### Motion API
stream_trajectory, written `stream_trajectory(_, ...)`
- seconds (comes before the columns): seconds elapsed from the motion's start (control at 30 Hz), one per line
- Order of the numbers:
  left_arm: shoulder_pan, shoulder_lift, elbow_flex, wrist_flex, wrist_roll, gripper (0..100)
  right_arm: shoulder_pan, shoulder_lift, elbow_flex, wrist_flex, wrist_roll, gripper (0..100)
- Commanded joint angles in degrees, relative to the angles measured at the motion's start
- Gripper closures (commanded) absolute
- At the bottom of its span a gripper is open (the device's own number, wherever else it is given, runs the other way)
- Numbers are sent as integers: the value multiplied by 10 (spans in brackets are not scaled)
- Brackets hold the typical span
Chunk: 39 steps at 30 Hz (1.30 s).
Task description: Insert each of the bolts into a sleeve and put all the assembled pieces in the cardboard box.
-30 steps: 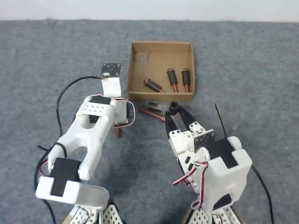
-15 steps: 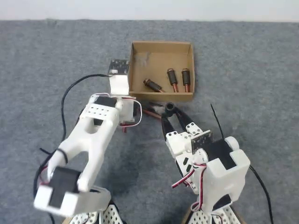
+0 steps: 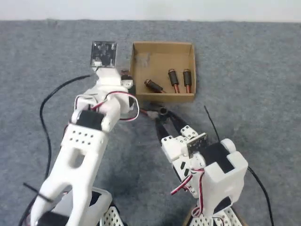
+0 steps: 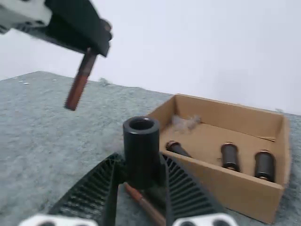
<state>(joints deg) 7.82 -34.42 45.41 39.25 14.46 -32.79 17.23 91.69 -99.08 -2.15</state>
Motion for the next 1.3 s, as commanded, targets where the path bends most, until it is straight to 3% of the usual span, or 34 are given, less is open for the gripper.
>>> stream_trajectory(0.0, -1, -75, 8, -21, -8, 991, -22, -2, 14, 0, 4, 991)
stream_trajectory(0.33, 11, -150, 49, -29, -8, 991, -29, -2, 14, 0, 4, 991)
stream_trajectory(0.63, 71, -153, 146, -197, -4, 991, -37, -2, 14, 1, 5, 991)
stream_trajectory(0.93, 142, -155, 153, -205, -4, 991, -57, -2, 14, 23, 8, 991)
stream_trajectory(1.27, 147, -155, 154, -205, -4, 991, -56, -2, 14, 24, 8, 991)
